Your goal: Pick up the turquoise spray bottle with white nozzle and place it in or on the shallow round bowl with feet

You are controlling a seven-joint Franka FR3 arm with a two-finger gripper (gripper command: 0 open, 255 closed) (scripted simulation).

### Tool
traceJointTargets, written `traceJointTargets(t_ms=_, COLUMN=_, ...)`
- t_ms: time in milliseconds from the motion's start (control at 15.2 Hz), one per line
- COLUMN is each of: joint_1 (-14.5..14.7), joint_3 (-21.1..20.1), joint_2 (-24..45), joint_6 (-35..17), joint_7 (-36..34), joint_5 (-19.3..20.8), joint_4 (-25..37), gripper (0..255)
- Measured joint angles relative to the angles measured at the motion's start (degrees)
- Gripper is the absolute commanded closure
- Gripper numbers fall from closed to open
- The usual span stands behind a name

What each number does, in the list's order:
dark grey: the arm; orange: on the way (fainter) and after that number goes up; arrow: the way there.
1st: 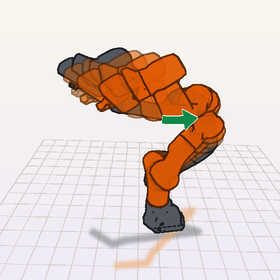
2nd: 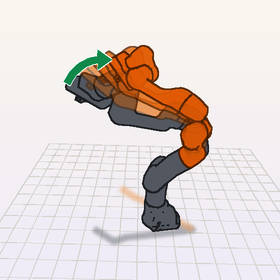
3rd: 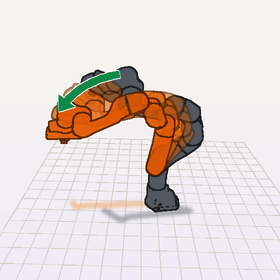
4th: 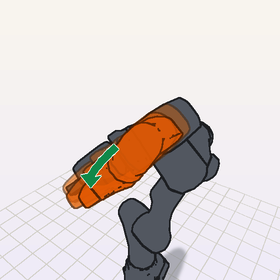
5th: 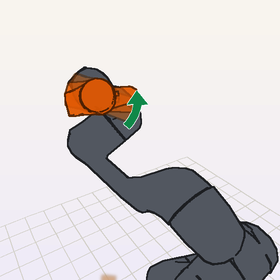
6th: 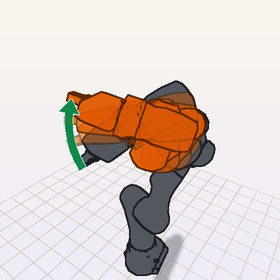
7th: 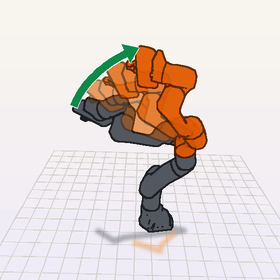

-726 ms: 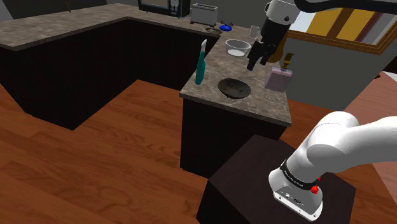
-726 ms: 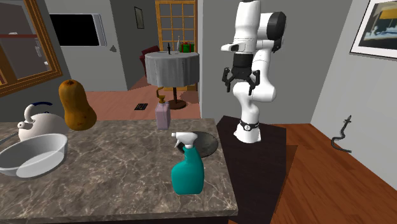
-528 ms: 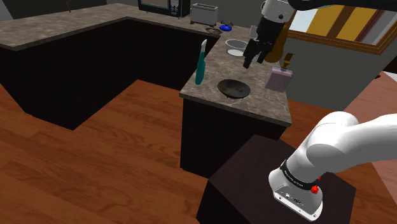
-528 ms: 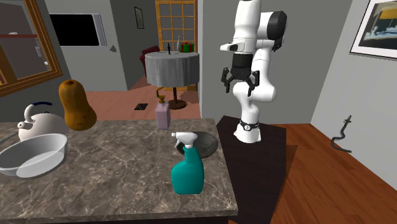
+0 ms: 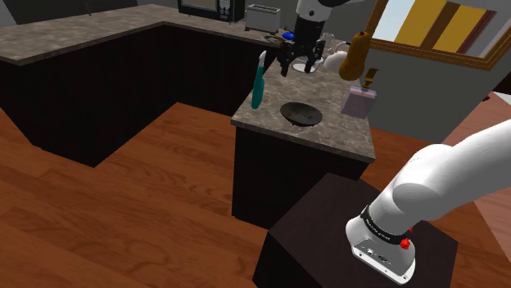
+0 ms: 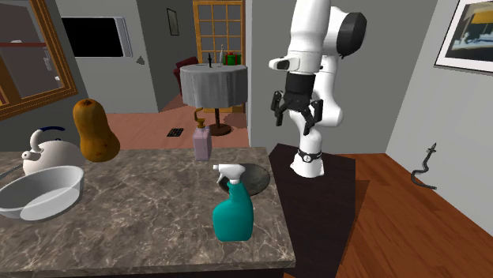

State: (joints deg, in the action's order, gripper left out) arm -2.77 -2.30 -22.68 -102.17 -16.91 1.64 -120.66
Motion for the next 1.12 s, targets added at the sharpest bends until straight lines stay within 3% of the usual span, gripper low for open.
traceJointTargets(t_ms=396, joint_1=-1.5, joint_3=-1.97, joint_2=14.96, joint_6=1.13, joint_7=-10.79, joint_5=2.22, joint_4=14.52, gripper=0)
traceJointTargets(t_ms=990, joint_1=-1.99, joint_3=-0.88, joint_2=39.34, joint_6=9.66, joint_7=-23.56, joint_5=5.85, joint_4=44.82, gripper=0)
traceJointTargets(t_ms=1122, joint_1=-2.04, joint_3=-0.51, joint_2=41.9, joint_6=10.77, joint_7=-24.59, joint_5=6.07, joint_4=48.18, gripper=0)
